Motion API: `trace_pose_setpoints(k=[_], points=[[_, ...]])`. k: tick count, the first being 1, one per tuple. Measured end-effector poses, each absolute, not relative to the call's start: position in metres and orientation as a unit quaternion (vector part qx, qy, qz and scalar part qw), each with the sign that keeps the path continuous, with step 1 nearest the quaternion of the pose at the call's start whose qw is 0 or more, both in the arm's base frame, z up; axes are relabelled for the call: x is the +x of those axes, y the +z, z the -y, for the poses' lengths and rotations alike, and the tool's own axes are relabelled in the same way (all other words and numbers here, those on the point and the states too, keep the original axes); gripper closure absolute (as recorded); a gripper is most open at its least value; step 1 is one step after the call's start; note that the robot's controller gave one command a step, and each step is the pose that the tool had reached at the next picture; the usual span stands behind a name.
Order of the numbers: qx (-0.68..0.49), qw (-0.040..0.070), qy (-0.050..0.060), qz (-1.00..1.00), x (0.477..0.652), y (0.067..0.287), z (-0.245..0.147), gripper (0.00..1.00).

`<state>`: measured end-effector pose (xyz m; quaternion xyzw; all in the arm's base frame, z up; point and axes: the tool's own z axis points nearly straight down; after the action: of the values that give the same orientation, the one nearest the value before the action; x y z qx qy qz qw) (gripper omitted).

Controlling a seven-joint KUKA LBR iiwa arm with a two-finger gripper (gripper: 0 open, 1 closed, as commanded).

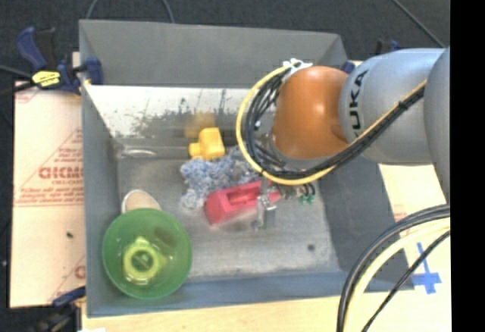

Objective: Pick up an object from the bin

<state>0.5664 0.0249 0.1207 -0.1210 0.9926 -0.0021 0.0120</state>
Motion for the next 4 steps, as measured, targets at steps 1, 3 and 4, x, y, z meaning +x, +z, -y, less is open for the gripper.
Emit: trace_pose_setpoints(k=[1, 3, 4], points=[[-0.121, 0.012, -0.002, -0.993, 0.566, 0.121, -0.025, 0.00], [-0.105, 0.013, -0.002, -0.994, 0.564, 0.092, -0.020, 0.00], [-0.192, 0.020, -0.003, -0.981, 0.575, 0.075, -0.020, 1.00]])
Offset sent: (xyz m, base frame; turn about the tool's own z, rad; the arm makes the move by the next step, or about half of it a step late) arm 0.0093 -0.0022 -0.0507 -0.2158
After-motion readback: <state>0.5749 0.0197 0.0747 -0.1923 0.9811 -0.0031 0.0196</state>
